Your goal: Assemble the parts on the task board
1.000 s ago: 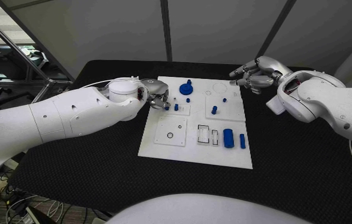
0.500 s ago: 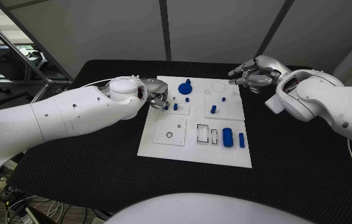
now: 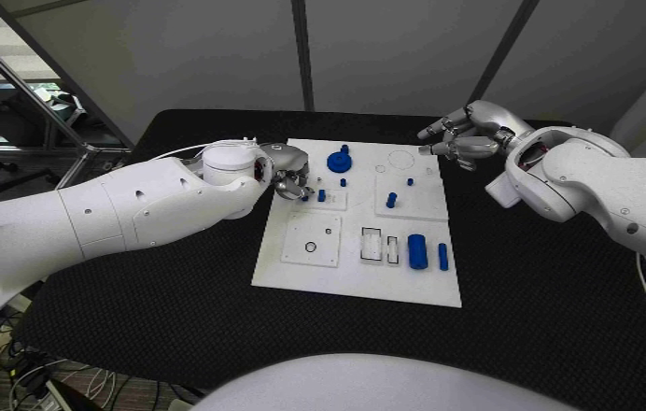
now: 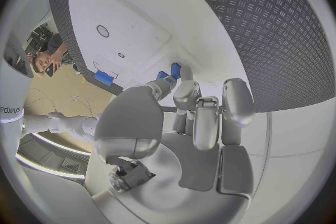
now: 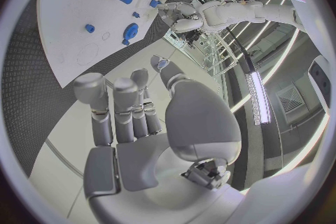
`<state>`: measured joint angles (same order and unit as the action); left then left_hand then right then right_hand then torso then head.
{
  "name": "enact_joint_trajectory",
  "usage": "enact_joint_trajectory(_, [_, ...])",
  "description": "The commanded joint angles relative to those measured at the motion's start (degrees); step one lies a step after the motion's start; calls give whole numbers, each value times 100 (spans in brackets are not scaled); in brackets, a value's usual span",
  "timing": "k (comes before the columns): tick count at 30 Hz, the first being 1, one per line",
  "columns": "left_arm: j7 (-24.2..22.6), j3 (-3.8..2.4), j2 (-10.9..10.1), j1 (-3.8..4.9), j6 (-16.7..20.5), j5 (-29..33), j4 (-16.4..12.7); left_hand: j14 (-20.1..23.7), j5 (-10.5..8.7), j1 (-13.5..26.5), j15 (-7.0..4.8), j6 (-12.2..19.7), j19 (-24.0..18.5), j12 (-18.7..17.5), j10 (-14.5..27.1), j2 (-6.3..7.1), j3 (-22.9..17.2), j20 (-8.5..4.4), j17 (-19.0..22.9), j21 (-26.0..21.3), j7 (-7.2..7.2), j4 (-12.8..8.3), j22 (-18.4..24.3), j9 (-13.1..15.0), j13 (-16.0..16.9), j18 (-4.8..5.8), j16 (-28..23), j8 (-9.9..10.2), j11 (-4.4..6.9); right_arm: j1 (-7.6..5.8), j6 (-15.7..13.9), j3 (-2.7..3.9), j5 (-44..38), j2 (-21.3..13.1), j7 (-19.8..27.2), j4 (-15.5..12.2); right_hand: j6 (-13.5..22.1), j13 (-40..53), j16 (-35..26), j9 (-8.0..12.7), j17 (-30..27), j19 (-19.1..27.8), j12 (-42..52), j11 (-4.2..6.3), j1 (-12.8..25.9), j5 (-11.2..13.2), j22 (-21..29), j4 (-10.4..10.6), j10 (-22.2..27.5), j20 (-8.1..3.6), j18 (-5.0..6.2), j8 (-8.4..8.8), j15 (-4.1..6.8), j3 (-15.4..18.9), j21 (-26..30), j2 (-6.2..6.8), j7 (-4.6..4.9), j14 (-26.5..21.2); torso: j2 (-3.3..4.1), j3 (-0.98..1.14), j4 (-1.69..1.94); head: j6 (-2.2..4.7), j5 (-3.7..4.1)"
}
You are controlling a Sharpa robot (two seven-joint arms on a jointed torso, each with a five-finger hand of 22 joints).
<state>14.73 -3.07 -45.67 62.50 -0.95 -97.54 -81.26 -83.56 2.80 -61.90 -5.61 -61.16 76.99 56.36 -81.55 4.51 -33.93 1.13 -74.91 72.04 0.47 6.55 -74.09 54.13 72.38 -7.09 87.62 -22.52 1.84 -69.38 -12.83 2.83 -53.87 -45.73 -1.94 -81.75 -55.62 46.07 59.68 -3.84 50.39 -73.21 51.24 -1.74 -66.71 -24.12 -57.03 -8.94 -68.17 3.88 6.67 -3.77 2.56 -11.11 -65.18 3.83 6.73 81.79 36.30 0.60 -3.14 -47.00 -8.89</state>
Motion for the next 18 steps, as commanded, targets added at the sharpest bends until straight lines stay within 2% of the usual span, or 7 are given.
enact_joint_trajectory(1, [62, 6, 17, -7, -89, 51, -10, -586, -3, 13, 9, -27, 66, 41, -133, 140, 49, -3, -1278, 49, 14, 67, -20, 5, 15, 219, 43, -8, 101, -11, 12, 4, -8, -2, 45, -14, 36, -6, -22, 1, 5, -41, 27, -7, 59, -13, 1, 7, 0, 6, 26, 9, -12, -33, 37, -1, 8, 37, -4, 1, 0, -3, 2])
enact_joint_trajectory(6, [134, 6, 24, -7, -45, 51, -1, -591, -4, 62, 2, -73, 86, 79, -151, 262, 194, -11, -1297, 72, 5, 197, -47, 34, 36, 225, 59, -22, 108, -11, 11, 4, -8, -1, 46, -12, 36, -6, -22, 1, 5, -41, 27, -7, 59, -13, 1, 7, 0, 6, 26, 9, -12, -33, 37, -1, 8, 37, -3, -1, 2, -1, 4])
enact_joint_trajectory(18, [310, 4, 61, -4, 49, 51, 74, -587, -3, 59, -8, -92, 94, 70, -147, 322, 398, -22, -1282, 74, -4, 420, -64, 55, 35, 227, 48, 9, 118, -11, 4, 4, -8, 4, 47, -7, 36, -6, -22, 1, 5, -41, 27, -7, 59, -13, 1, 7, 0, 6, 26, 9, -12, -33, 37, -1, 8, 37, -1, 0, -1, 8, 9])
